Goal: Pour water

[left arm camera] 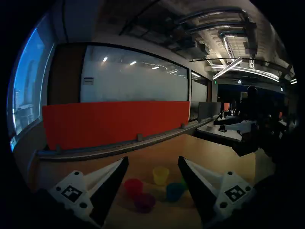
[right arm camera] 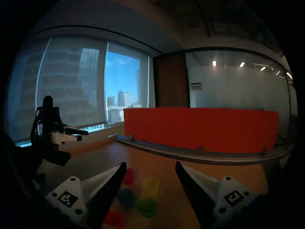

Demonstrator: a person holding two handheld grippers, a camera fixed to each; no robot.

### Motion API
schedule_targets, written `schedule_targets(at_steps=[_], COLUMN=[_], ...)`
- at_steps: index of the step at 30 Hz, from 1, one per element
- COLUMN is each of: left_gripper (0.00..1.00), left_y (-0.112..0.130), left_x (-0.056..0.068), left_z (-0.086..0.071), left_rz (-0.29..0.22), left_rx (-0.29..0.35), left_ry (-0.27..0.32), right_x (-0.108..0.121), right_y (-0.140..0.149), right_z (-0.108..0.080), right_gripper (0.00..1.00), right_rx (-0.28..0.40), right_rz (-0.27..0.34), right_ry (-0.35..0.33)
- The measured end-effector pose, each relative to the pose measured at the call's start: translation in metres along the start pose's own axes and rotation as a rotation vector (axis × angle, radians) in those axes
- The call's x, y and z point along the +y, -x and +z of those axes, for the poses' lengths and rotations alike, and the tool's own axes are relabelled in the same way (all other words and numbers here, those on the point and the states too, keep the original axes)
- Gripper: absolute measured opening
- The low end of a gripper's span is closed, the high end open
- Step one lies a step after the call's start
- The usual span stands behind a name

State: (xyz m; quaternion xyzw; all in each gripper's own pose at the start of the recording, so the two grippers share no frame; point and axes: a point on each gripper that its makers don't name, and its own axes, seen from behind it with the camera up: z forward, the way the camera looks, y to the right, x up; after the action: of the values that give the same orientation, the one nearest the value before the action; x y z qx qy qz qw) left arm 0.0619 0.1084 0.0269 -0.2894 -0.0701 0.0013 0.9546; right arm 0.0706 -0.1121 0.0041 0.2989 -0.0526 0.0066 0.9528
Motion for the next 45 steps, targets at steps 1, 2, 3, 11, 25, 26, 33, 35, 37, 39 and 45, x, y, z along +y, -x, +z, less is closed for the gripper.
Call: schedule_targets(at_steps=[1, 2, 3, 11, 25, 26, 33, 35, 37, 39, 45], left_gripper=[0.97, 0.97, 0.97, 0.97, 0.97, 0.97, 0.97, 0.97, 0.97, 0.97, 0.97], left_y=[0.002, 0.005, 0.007, 0.026, 0.060, 0.062, 0.074, 0.079, 0.084, 0.088, 0.101], left_x=[0.001, 0.001, 0.001, 0.003, 0.008, 0.008, 0.011, 0.012, 0.014, 0.015, 0.020], left_z=[0.001, 0.001, 0.002, 0.008, 0.017, 0.018, 0.023, 0.025, 0.026, 0.027, 0.031], left_rz=[0.002, 0.004, 0.005, 0.021, 0.042, 0.043, 0.049, 0.048, 0.046, 0.046, 0.059], left_rx=[-0.007, -0.013, -0.020, -0.074, -0.142, -0.145, -0.168, -0.175, -0.181, -0.188, -0.210], left_ry=[0.004, 0.007, 0.010, 0.036, 0.058, 0.058, 0.077, 0.082, 0.089, 0.095, 0.115], right_x=[-0.001, -0.002, -0.002, -0.006, -0.003, -0.003, -0.003, -0.003, -0.004, -0.004, -0.003], right_y=[0.003, 0.006, 0.008, 0.033, 0.072, 0.073, 0.090, 0.096, 0.102, 0.108, 0.125], right_z=[0.001, 0.002, 0.003, 0.009, 0.015, 0.015, 0.019, 0.020, 0.020, 0.021, 0.023], right_gripper=[1.00, 1.00, 1.00, 1.00, 1.00, 1.00, 1.00, 1.00, 1.00, 1.00, 1.00], right_rx=[-0.010, -0.019, -0.029, -0.109, -0.215, -0.218, -0.251, -0.263, -0.273, -0.284, -0.314], right_rz=[-0.003, -0.005, -0.008, -0.049, -0.082, -0.080, -0.082, -0.086, -0.089, -0.092, -0.092], right_ry=[-0.004, -0.008, -0.011, -0.033, -0.050, -0.052, -0.069, -0.075, -0.082, -0.087, -0.097])
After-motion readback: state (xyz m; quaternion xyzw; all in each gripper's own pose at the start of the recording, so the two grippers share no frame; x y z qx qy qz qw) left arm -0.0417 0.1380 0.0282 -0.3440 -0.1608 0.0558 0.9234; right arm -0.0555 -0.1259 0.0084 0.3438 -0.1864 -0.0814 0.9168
